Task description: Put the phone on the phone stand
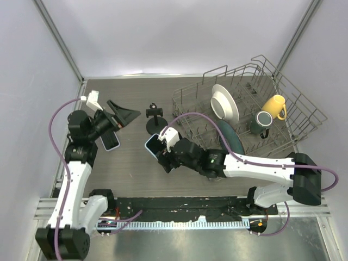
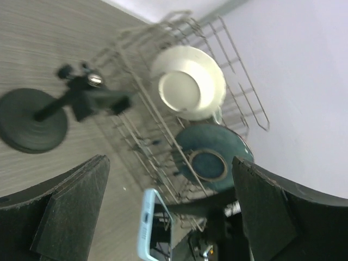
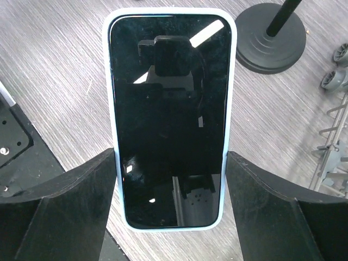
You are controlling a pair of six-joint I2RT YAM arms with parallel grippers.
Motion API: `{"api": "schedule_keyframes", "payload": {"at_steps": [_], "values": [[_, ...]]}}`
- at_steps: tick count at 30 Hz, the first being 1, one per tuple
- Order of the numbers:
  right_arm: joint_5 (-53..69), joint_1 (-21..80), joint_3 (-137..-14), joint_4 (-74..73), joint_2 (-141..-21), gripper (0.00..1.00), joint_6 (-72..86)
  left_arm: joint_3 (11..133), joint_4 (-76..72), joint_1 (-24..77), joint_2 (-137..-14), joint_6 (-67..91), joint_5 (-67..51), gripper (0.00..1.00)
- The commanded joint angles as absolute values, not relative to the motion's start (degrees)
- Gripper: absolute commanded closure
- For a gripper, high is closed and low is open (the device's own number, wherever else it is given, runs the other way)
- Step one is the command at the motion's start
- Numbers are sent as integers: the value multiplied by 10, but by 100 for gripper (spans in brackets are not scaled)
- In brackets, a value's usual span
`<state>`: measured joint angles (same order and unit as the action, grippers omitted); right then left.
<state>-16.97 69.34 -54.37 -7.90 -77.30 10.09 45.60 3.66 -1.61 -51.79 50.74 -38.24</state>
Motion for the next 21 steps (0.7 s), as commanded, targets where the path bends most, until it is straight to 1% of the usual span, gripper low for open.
{"api": "schedule_keyframes", "payload": {"at_steps": [1, 4, 7, 10, 13, 15, 16, 18, 19, 21], "values": [[-153, 696, -559, -35, -736, 100, 34, 445, 100, 55, -448, 489, -426, 0], [-137, 696, -558, -34, -703, 100, 26, 443, 145, 118, -439, 475, -404, 0], [-131, 698, -559, -41, -677, 100, 23, 437, 177, 158, -432, 467, -373, 0], [-132, 700, -557, -55, -655, 100, 16, 428, 192, 180, -426, 461, -359, 1], [-126, 700, -556, -67, -643, 100, 9, 412, 178, 187, -440, 474, -377, 3], [-116, 701, -560, -73, -637, 100, 4, 389, 137, 192, -450, 502, -434, 7], [-112, 702, -562, -76, -636, 100, 4, 381, 91, 194, -455, 532, -450, 14], [-108, 704, -573, -90, -642, 100, -17, 365, 56, 200, -465, 553, -485, 21], [-109, 706, -578, -94, -642, 100, -29, 363, 42, 201, -466, 560, -492, 26], [-119, 712, -588, -103, -648, 100, -39, 366, 33, 205, -470, 563, -504, 33]]}}
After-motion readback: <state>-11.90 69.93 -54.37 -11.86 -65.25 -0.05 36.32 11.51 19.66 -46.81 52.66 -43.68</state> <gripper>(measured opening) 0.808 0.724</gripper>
